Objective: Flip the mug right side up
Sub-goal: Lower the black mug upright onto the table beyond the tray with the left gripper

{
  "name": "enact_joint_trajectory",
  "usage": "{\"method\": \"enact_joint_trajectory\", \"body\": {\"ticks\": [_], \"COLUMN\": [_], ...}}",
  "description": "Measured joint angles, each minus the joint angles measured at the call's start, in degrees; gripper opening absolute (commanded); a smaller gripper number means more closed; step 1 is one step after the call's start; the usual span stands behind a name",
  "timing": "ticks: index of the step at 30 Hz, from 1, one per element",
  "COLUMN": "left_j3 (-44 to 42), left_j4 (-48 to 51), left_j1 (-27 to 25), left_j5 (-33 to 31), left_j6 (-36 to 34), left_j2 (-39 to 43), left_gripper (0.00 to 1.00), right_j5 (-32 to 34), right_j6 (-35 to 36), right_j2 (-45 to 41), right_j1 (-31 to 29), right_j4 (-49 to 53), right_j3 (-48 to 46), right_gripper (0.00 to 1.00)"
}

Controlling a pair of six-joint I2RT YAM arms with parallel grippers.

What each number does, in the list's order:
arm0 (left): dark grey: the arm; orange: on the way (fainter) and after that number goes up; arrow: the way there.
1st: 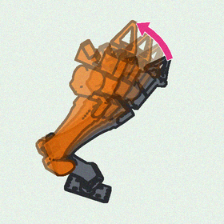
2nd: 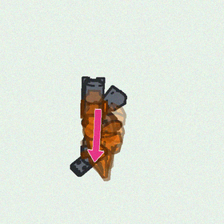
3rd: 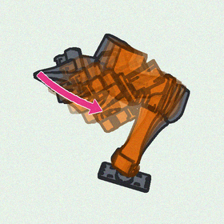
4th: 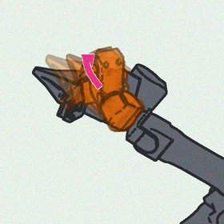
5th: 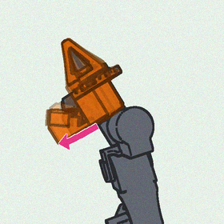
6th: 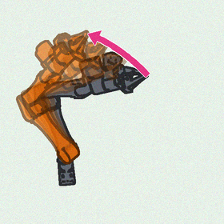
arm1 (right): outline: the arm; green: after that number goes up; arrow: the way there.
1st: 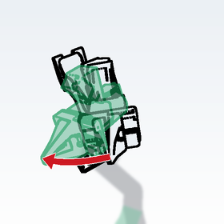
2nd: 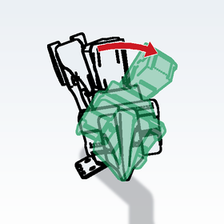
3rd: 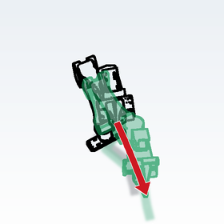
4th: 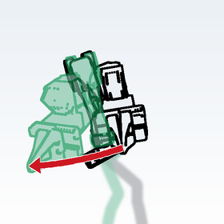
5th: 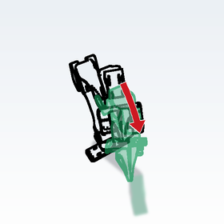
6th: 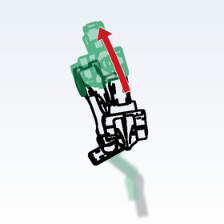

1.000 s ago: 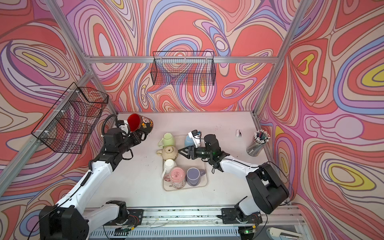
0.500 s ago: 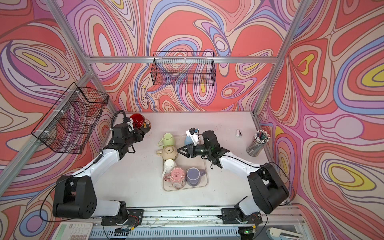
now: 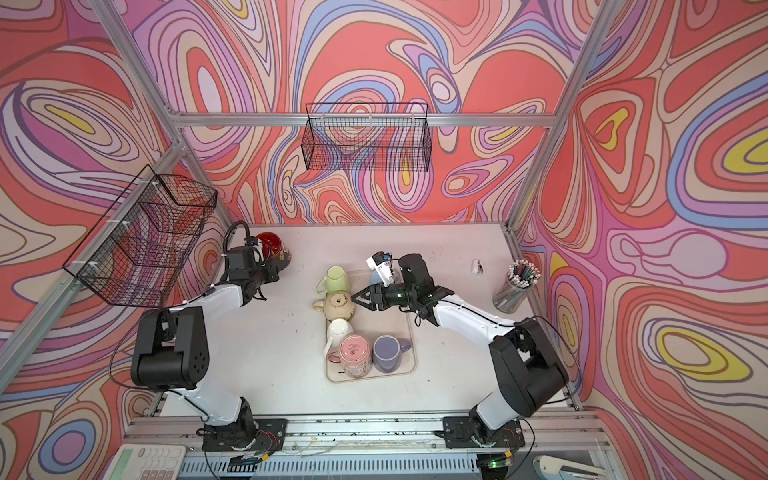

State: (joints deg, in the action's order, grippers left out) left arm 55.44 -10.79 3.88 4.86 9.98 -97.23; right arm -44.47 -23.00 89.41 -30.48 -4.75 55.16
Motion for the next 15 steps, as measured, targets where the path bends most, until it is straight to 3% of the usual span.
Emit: {"method": "enact_joint_trajectory", "body": {"ticks": [15], "left_j3": [12.04], "left_j4": [-0.07], "left_j1": [2.49], "left_j5": [0.66], "left_j6": [-3.63], "left_j2": [-11.17], "left_gripper": [0.00], "right_j5": [-0.11], "right_j6": [0.90], "right_j2": [4.02], "right_j1": [0.00], "right_j4": [3.02], "right_j3": [3.93], "right_gripper": [0.56]}}
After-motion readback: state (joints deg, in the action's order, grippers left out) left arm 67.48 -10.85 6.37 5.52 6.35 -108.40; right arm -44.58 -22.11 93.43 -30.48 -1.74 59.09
